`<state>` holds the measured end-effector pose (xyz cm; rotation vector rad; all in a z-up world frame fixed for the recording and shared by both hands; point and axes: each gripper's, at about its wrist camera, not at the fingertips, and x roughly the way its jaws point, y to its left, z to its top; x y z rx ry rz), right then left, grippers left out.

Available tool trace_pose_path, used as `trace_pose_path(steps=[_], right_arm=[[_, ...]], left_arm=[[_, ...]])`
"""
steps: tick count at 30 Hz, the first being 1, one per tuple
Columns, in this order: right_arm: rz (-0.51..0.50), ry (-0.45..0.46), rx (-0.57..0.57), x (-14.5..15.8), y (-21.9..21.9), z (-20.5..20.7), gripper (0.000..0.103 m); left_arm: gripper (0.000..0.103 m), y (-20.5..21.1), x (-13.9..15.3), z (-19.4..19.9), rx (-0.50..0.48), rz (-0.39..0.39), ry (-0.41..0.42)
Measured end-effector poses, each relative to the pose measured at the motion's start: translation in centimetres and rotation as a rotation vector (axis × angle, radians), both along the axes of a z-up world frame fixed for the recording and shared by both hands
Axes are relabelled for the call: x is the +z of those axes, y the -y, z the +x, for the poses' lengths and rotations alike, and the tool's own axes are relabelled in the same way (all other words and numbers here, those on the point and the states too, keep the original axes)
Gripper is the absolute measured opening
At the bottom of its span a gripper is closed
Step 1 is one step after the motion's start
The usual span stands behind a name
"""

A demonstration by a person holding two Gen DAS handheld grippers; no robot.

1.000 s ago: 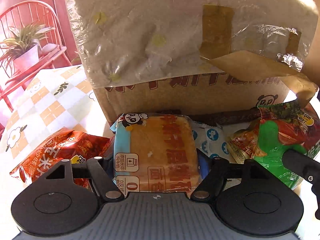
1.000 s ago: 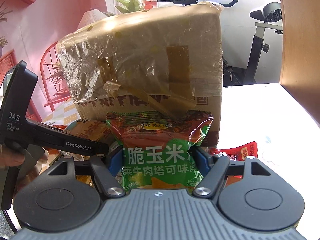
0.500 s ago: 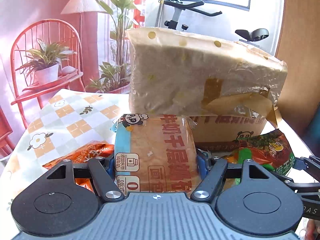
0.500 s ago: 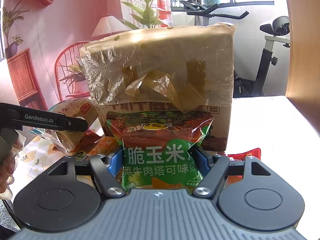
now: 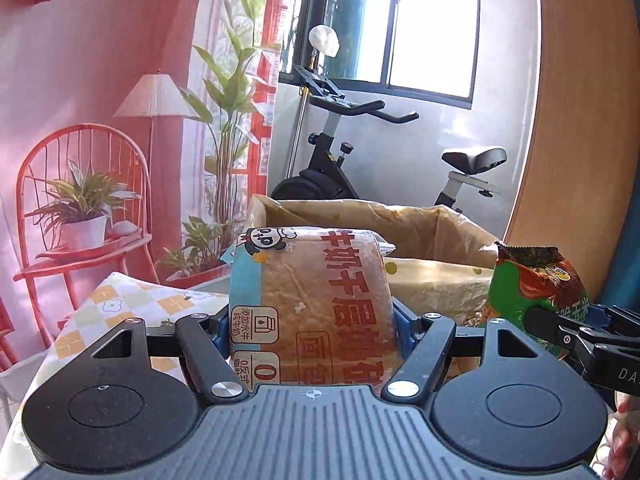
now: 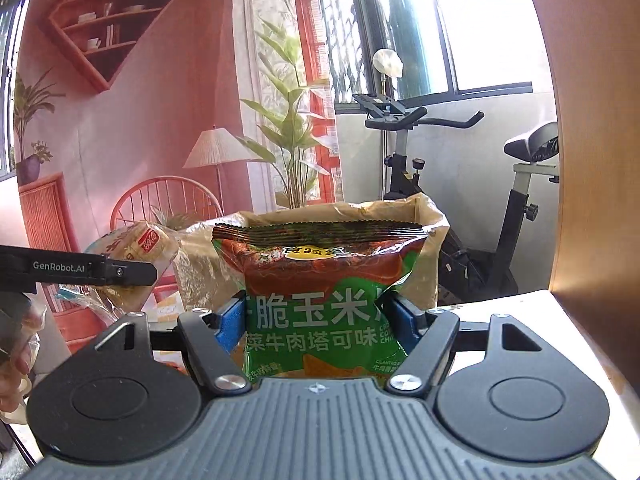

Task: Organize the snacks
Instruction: 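Raise both packets over the box and open both grippers inside it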

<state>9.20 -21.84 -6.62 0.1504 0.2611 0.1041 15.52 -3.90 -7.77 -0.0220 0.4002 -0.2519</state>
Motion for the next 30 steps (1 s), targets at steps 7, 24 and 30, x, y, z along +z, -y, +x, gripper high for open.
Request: trace_pose_path(steps=[7,24,30], right_arm=[[-0.031,0.117,0.028,7.3,1.3,5.4,0.073],[-0.054,-0.09,-0.078,1.6,2.1,17.1,0.074],[-0.069,-0.135,-0.026,1.1,1.8,17.0,0.077]], left_arm=[[0.074,1.5,5.2,4.1,-0.003,-0.081,0.127],[0.075,5.4,1.9,16.5,0.006,-0.018,-0.029],[0.08,5.0,1.0,15.9,0.0,0.002,-0.044]])
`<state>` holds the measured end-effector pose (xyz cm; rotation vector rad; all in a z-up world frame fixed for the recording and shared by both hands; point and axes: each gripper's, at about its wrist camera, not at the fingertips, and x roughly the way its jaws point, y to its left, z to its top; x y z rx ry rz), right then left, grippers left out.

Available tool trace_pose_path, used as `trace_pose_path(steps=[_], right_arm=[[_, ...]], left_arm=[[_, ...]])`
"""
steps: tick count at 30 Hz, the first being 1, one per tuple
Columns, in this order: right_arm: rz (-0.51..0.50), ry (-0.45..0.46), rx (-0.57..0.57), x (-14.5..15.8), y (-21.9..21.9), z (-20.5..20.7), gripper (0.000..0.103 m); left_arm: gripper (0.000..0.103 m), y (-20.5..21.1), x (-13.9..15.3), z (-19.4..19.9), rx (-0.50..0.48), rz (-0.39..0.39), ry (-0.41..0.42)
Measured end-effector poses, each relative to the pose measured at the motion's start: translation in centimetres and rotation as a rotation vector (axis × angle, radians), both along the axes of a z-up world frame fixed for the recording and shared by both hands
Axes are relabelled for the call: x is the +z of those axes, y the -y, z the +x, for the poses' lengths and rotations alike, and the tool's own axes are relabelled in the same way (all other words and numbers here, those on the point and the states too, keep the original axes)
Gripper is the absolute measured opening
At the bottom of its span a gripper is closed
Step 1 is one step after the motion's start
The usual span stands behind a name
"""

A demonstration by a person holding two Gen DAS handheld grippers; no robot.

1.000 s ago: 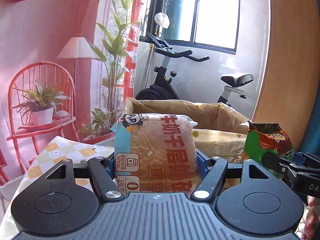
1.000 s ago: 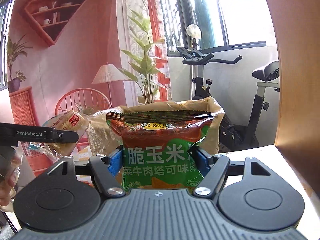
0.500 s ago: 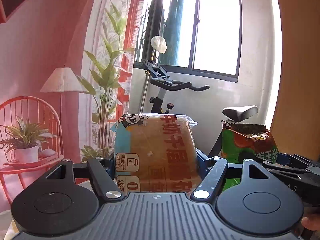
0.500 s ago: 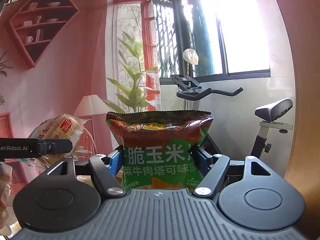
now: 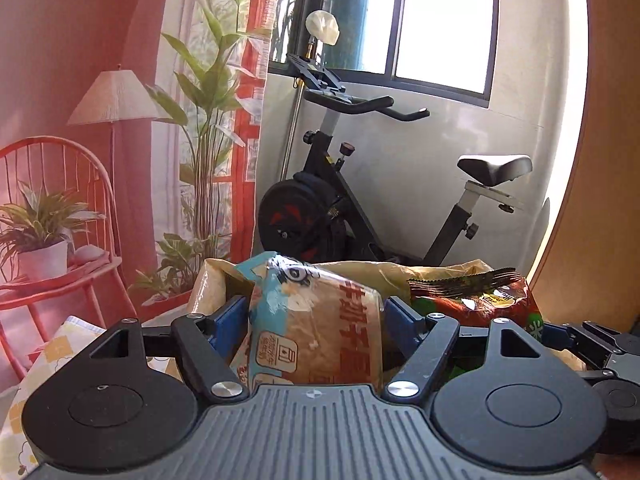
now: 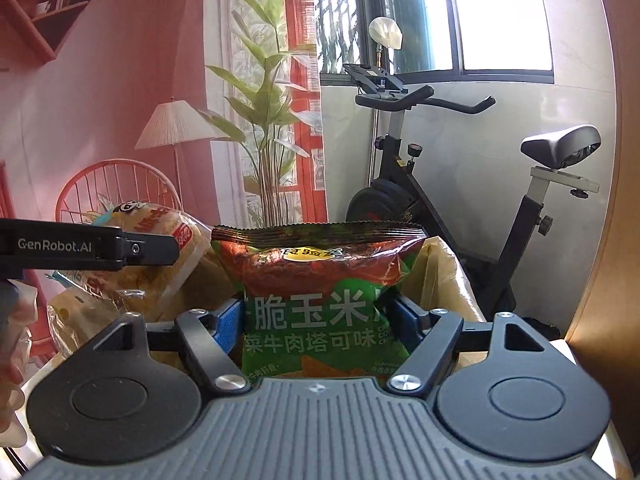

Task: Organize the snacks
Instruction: 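Raise both packets over the box and open both grippers inside it, then lower both grippers to the orange chip bag and red packet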

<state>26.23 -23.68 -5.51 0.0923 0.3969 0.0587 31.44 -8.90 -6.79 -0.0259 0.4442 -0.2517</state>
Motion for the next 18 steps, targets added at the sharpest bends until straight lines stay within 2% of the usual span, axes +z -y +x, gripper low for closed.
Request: trace_pose_path(steps=[3,5,12,18], right_arm=[[0.009,-0.02,0.014,-0.2,0.0,-0.2,0.081],[0.007,-0.006,0.003,0.0,0.1,-0.5,0.089],[0.005,0.052,0.029,2.0,0.4,-2.3,0.09],[0.024,0.084,0.083,2.6,0.7,-4.9,0.09]], left_arm=[[0.093,-0.4,0.4,-0.3,0.013,0.004,0.012],[0.093,-0.5,1.1,-0.6,0.014,0.008,0.023],[0.093,-1.4,2.2,-2.6,-0.005,0.019,0.048],[0.093,-4.5,2.8,-5.7,0.029,0.007,0.064]])
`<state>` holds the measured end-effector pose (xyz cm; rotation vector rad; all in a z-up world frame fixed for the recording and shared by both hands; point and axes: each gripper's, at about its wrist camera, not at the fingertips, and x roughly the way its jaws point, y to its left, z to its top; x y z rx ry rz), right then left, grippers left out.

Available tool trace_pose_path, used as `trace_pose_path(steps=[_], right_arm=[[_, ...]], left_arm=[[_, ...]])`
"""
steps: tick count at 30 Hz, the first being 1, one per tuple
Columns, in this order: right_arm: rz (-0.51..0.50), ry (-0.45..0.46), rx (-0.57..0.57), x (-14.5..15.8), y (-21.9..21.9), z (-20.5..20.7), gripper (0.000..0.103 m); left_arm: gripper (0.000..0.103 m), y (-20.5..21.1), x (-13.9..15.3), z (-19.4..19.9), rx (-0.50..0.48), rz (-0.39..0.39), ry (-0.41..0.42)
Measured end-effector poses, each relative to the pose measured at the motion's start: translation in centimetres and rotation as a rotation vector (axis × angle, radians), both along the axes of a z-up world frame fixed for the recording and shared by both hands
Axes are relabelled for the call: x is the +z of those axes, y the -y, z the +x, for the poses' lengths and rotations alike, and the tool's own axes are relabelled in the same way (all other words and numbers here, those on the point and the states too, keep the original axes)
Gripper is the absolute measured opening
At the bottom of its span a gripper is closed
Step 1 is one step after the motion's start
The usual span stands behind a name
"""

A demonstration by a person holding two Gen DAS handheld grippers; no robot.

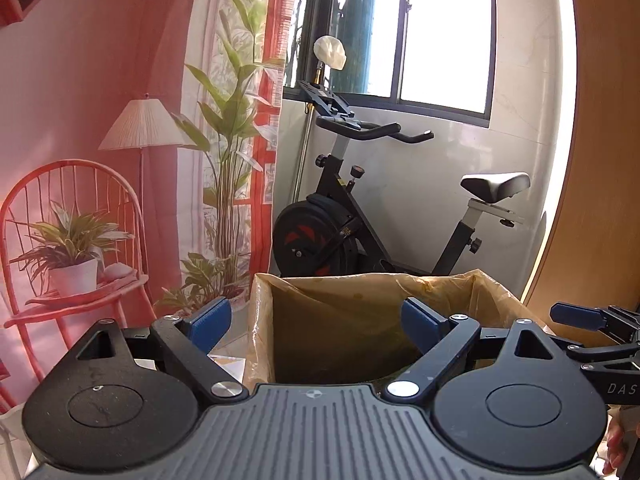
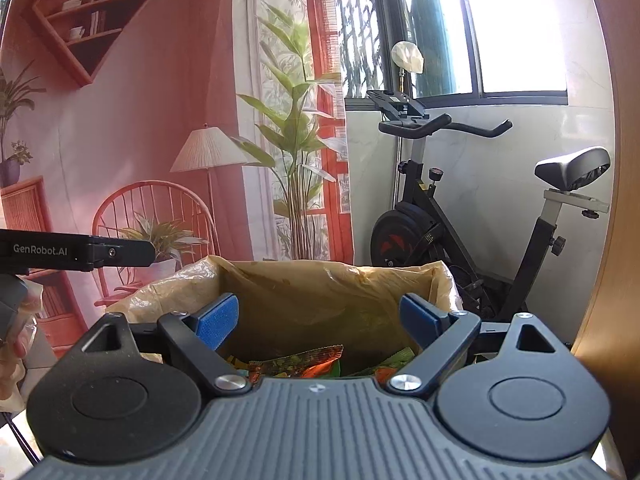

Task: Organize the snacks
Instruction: 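Lower both grippers to the orange chip bag and red packet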

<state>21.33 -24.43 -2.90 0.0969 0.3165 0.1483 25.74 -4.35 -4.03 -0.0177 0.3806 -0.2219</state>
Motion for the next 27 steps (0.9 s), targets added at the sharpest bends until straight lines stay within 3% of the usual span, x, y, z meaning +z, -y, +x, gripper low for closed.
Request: trace_pose_path(steps=[7,13,18,27], right_arm=[[0.04,0.011,0.068,-0.9,0.2,-3.3,0.09],[0.055,-0.005,0.112,-2.6,0.4,-5.8,0.091],[0.114,-0.057,0.083,-4.8,1.4,-6.9,0.091],[0.081,-0.145,0.036,-9.3,2.2,-8.8,0.09]], left_arm=[[0.093,-5.1,-1.0,-4.3,0.045,-0.054,-0.006],[0.093,-9.1,-3.7,-6.6,0.123,-0.069,-0.081],[0.093,-11.3,-6.3,-8.0,0.174,-0.07,-0.153],[0.091,-12.7,-9.4,-8.7,0.232,-0.07,-0.242]])
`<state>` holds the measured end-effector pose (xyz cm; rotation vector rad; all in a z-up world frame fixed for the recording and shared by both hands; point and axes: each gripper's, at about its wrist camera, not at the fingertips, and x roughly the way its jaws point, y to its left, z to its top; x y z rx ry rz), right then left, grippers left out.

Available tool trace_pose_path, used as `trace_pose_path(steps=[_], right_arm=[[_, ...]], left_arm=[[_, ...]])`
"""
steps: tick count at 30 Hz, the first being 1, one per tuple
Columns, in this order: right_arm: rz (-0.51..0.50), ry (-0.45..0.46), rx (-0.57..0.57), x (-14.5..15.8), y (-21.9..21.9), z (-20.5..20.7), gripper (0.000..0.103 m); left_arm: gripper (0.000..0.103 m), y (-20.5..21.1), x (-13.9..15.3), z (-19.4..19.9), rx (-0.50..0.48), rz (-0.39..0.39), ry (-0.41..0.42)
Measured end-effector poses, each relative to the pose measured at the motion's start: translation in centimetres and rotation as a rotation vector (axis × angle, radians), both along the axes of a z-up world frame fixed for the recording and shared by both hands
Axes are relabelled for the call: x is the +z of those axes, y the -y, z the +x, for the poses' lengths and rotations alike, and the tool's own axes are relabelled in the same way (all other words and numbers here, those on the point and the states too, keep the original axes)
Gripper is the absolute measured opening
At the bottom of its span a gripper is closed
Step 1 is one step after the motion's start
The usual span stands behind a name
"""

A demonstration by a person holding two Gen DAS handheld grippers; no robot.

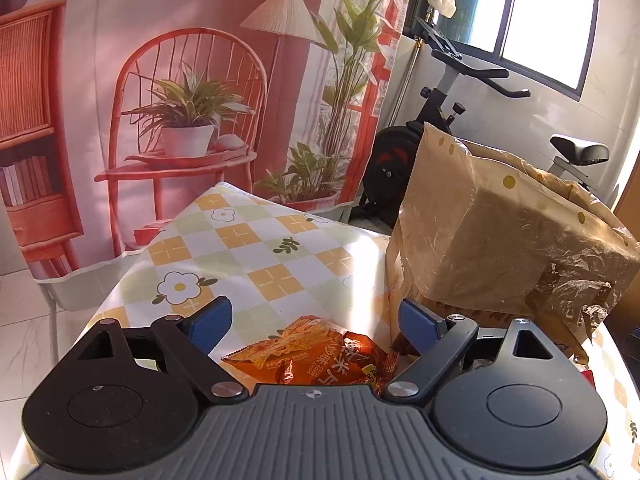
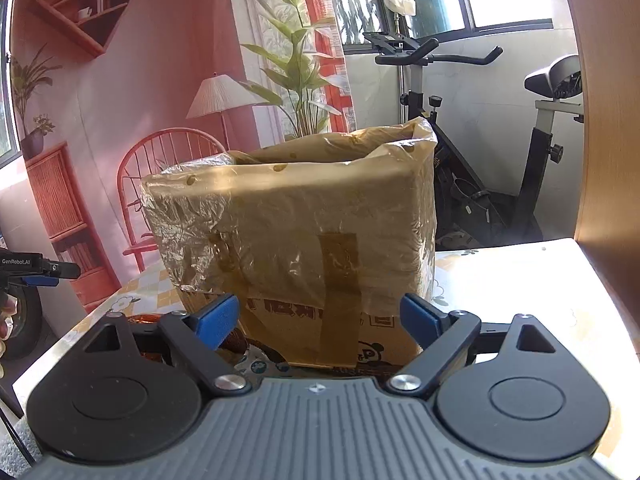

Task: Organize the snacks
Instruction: 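Lower both grippers to the orange chip bag and red packet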

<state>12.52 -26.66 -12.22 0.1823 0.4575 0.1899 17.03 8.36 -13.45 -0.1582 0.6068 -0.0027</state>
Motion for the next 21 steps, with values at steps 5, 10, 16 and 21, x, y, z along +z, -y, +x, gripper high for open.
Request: trace_pose_path(steps=[5,10,16,21], right_arm=[[-0.041,-0.056,-0.023,-2.7,0.7,-0.6,0.081],[-0.072,-0.139,-0.045,-5.0,1.4,-0.2,0.076],[-0.128,-0.187,-0.118,-6.7,2.9,0.3,0.075],[-0.132,-0.237,-0.202,-8.1,4.9,1.6,0.075]], left_arm=[[0.091,1.2,-0.8,-0.5,0.003,0.015,-0.007],[0.091,2.3,-1.6,-0.1,0.013,0.002,-0.021],[0.091,2.8,-2.3,0.2,0.003,0.009,-0.036],[0.091,3.3,-2.7,0.4,0.0,0.011,-0.046]])
